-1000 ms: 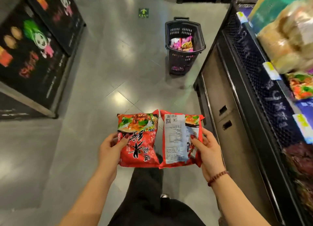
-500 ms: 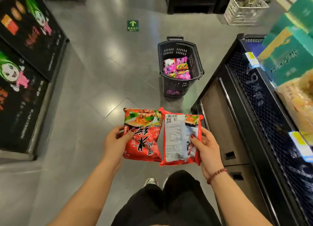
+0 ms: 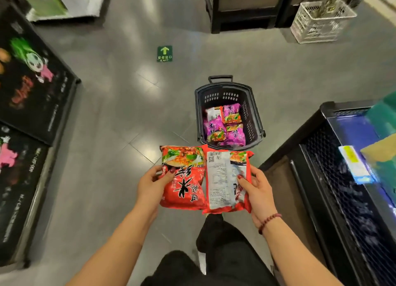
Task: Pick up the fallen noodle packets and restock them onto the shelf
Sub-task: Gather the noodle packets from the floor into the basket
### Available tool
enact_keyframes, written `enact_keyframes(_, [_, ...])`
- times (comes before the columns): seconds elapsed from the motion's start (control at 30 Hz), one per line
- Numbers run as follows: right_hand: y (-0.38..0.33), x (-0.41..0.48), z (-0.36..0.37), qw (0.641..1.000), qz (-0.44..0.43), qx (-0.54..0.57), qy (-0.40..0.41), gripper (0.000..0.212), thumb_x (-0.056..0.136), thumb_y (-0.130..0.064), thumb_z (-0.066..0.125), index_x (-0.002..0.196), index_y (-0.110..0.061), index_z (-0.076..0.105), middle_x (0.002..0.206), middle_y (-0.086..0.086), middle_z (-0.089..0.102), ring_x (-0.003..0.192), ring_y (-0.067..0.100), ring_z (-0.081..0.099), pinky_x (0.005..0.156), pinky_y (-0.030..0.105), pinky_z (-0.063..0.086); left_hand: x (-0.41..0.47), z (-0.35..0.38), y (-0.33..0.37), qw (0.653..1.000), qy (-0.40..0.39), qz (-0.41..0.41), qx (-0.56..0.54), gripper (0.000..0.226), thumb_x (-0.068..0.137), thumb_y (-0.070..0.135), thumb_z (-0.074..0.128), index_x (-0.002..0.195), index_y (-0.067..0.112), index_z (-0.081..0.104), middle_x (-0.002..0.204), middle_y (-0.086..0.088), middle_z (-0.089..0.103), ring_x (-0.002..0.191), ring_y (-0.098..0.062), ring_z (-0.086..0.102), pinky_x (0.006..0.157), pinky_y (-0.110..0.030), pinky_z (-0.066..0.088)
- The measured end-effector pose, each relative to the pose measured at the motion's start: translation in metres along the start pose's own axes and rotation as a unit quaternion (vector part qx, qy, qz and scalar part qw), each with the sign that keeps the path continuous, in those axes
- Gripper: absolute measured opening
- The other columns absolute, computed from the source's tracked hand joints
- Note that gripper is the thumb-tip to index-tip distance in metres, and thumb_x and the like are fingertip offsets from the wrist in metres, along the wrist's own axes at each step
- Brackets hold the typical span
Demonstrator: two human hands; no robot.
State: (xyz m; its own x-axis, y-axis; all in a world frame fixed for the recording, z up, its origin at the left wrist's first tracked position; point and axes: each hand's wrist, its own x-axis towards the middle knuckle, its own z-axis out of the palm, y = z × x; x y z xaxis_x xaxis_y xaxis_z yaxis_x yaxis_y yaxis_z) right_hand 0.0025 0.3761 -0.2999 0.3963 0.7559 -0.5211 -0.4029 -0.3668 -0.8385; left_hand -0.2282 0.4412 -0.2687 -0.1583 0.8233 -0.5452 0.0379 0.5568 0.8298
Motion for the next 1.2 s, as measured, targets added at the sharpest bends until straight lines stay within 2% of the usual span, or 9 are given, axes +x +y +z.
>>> enact_keyframes(0.17, [-0.049,0.079,0.005,1.000,0.007,-0.019,0.003,0.032,0.088,0.000,0.062,0.118,-0.013,0.058,0.112,0.010,0.070,0.102,0.026,0.068,0.086,0.044,0.057,0.055,0.051,0.041,1.000,-0.013,-0.019,0.019,0.020,0.091,0.010,0.064,0.109,0.017,0.063,0.092,-0.002,0.072,0.074,-0.020,0.072,0.058,-0.030,0.055])
enact_keyframes(0.3, [-0.069,0.136,0.003,0.999,0.034,-0.026,0.030,0.032,0.088,-0.001,0.063,0.117,-0.015,0.058,0.108,0.011,0.071,0.102,0.032,0.068,0.086,0.052,0.055,0.110,0.094,0.060,0.997,-0.045,-0.045,0.036,0.016,0.092,0.008,0.063,0.104,0.018,0.060,0.093,-0.001,0.068,0.074,-0.020,0.069,0.058,-0.029,0.053])
enact_keyframes(0.57, [-0.086,0.244,-0.003,0.990,0.075,0.004,0.122,0.035,0.089,0.000,0.062,0.121,-0.011,0.055,0.107,0.011,0.070,0.088,0.022,0.071,0.063,0.031,0.060,0.244,0.183,0.079,0.981,-0.118,-0.102,0.118,0.015,0.093,0.010,0.061,0.097,0.024,0.060,0.104,-0.012,0.069,0.087,-0.030,0.070,0.078,-0.046,0.059])
enact_keyframes(0.67, [-0.080,0.291,-0.002,0.987,0.087,-0.021,0.136,0.034,0.089,0.003,0.060,0.118,-0.014,0.054,0.109,0.009,0.069,0.097,0.026,0.069,0.073,0.039,0.060,0.281,0.213,0.079,0.976,-0.113,-0.117,0.145,0.019,0.093,0.009,0.061,0.092,0.027,0.058,0.105,-0.013,0.069,0.086,-0.030,0.070,0.080,-0.047,0.058])
enact_keyframes(0.73, [-0.075,0.324,-0.003,0.984,0.092,-0.044,0.145,0.035,0.089,0.006,0.059,0.118,-0.014,0.054,0.113,0.013,0.067,0.102,0.030,0.066,0.084,0.044,0.058,0.303,0.231,0.070,0.975,-0.108,-0.130,0.147,0.019,0.093,0.008,0.061,0.090,0.026,0.058,0.105,-0.014,0.069,0.087,-0.031,0.070,0.081,-0.048,0.058])
enact_keyframes(0.83, [-0.061,0.379,-0.008,0.983,0.083,-0.070,0.147,0.032,0.090,0.010,0.055,0.108,-0.016,0.056,0.100,0.004,0.069,0.088,0.014,0.067,0.083,0.035,0.056,0.336,0.263,0.047,0.976,-0.087,-0.137,0.146,0.017,0.093,0.005,0.060,0.091,0.022,0.060,0.096,-0.008,0.069,0.088,-0.030,0.069,0.083,-0.048,0.057])
enact_keyframes(0.93, [-0.042,0.435,-0.013,0.981,0.091,-0.106,0.136,0.040,0.089,0.011,0.054,0.101,-0.027,0.058,0.087,-0.012,0.072,0.081,0.004,0.067,0.081,0.029,0.055,0.369,0.296,0.014,0.982,-0.043,-0.134,0.124,0.015,0.095,0.003,0.056,0.099,0.017,0.060,0.091,-0.002,0.067,0.080,-0.019,0.067,0.070,-0.028,0.058])
enact_keyframes(1.03, [-0.011,0.490,-0.025,0.976,0.089,-0.154,0.126,0.039,0.089,0.009,0.054,0.106,-0.026,0.059,0.101,0.002,0.070,0.095,0.017,0.065,0.090,0.037,0.053,0.407,0.322,-0.026,0.984,-0.016,-0.137,0.115,0.019,0.096,0.002,0.054,0.093,0.020,0.060,0.086,0.002,0.067,0.071,-0.012,0.064,0.054,-0.017,0.052])
enact_keyframes(1.2, [0.046,0.556,-0.036,0.970,0.079,-0.209,0.099,0.036,0.090,0.005,0.055,0.112,-0.023,0.056,0.111,0.007,0.067,0.098,0.014,0.064,0.093,0.034,0.051,0.461,0.346,-0.097,0.979,0.005,-0.131,0.159,0.019,0.096,0.008,0.055,0.101,0.025,0.061,0.100,-0.007,0.068,0.090,-0.025,0.067,0.075,-0.037,0.058])
